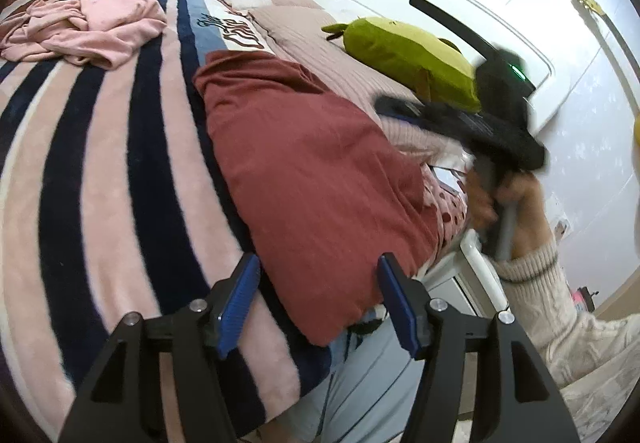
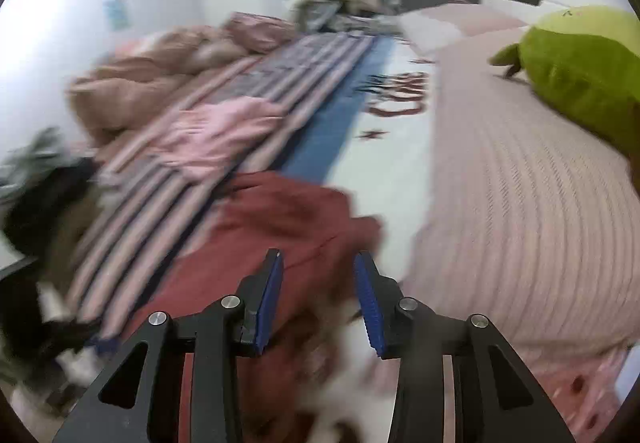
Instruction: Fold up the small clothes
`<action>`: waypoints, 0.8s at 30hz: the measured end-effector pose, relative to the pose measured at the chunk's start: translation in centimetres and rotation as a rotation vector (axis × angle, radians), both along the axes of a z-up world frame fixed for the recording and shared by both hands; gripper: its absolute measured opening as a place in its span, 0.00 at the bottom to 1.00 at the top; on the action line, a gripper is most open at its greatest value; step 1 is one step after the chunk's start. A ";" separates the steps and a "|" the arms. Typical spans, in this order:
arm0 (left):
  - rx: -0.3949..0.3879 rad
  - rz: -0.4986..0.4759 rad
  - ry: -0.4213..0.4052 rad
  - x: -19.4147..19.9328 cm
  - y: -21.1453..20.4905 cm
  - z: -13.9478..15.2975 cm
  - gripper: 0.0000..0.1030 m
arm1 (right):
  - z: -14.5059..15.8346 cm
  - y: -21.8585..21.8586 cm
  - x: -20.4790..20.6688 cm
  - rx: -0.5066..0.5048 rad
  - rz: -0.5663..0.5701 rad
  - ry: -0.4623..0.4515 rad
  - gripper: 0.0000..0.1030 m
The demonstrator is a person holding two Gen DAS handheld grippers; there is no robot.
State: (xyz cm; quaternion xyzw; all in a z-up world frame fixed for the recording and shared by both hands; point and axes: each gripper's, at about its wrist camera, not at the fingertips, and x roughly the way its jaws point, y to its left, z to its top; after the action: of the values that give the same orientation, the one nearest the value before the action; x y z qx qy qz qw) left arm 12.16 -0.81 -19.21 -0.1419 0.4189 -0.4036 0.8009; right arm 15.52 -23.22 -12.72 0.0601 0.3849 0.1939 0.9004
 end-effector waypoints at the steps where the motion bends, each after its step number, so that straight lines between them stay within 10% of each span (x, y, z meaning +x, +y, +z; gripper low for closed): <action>1: -0.002 0.005 0.003 0.2 0.1 -0.1 0.55 | -0.3 0.3 -1.1 0.019 0.032 0.016 0.32; 13: 0.004 -0.010 0.028 0.7 -0.4 -0.7 0.58 | -6.4 0.5 -7.0 0.029 0.037 0.157 0.33; 18: -0.085 0.006 0.037 3.5 0.4 0.7 0.74 | -3.5 -0.8 -4.7 0.091 -0.007 0.094 0.71; 24: -0.066 0.038 0.151 10.2 -1.0 -0.4 0.74 | -6.1 -0.3 0.8 0.203 0.001 0.261 0.73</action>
State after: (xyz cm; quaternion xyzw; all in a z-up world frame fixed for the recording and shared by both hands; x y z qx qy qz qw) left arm 22.35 -1.78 -19.61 -0.2062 0.4620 -0.3901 0.7694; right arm 16.27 -23.54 -18.80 0.1752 0.4770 0.2227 0.8320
